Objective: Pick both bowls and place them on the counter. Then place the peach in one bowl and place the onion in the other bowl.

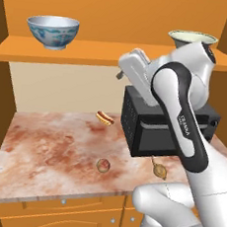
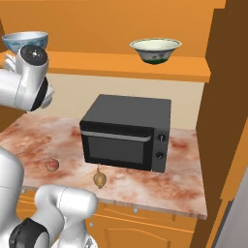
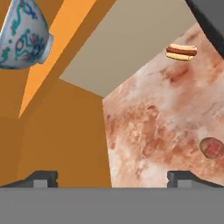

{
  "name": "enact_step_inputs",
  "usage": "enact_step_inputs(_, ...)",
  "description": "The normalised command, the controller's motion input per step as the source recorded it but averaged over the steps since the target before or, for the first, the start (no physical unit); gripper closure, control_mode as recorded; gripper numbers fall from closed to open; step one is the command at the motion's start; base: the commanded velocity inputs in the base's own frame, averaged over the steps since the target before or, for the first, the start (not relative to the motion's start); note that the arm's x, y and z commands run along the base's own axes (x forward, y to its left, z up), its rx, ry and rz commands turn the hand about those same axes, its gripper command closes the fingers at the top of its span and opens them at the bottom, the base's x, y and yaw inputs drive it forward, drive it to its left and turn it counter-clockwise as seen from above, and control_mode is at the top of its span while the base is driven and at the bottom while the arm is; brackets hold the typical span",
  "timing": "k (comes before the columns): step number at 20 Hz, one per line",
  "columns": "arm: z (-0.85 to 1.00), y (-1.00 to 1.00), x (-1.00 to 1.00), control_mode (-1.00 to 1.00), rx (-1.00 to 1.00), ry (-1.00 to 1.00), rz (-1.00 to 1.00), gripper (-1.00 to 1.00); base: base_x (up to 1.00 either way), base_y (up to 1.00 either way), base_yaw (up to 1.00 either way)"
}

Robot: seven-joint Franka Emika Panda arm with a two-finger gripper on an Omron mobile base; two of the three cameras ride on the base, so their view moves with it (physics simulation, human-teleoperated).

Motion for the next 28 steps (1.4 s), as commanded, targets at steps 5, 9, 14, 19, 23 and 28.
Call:
enact_step_inputs(5, 0.37, 0.35, -0.01, -1.0, 0.22, 0.05, -0.03, -1.0, 0.0, 0.0, 0.0)
enact_step_inputs(9, 0.36, 0.36, 0.01, -1.0, 0.19, 0.0, -0.05, -1.0, 0.0, 0.0, 0.0)
enact_step_inputs(14, 0.38, 0.23, 0.21, -1.0, 0.14, 0.02, -0.12, -1.0, 0.0, 0.0, 0.0)
enact_step_inputs(19, 0.33, 0.03, 0.37, -1.0, 0.15, 0.08, -0.1, -1.0, 0.0, 0.0, 0.0)
enact_step_inputs(23, 0.32, 0.01, 0.3, -1.0, 0.23, 0.08, 0.0, -1.0, 0.0, 0.0, 0.0)
enact_step_inputs(28, 0.2, 0.1, 0.16, -1.0, 0.22, 0.08, 0.0, -1.0, 0.0, 0.0, 0.0)
